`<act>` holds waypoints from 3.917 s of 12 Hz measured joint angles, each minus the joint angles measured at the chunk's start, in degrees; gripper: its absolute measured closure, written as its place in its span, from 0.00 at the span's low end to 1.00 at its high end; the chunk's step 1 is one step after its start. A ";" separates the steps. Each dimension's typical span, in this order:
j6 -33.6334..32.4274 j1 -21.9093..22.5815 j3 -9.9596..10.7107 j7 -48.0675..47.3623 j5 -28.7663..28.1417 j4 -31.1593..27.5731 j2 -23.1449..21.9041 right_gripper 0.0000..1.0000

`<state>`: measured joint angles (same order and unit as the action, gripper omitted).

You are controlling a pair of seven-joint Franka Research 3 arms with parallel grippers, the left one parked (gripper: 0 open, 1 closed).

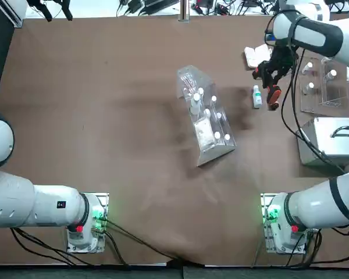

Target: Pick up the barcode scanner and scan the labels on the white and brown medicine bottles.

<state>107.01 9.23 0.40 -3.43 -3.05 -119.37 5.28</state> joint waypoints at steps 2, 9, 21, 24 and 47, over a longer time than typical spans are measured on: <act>4.14 2.83 -0.03 -4.81 -0.02 -0.02 1.34 0.56; 17.05 9.64 -0.13 -12.76 -0.03 -0.26 9.31 0.56; 28.53 12.50 -0.08 -19.65 1.00 -2.06 15.12 0.56; 31.02 13.07 0.04 -20.00 1.75 -3.35 15.12 0.56; 4.13 6.88 1.65 -9.93 4.48 8.72 -2.12 0.00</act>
<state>111.14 16.11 2.05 -13.36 1.42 -110.64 3.16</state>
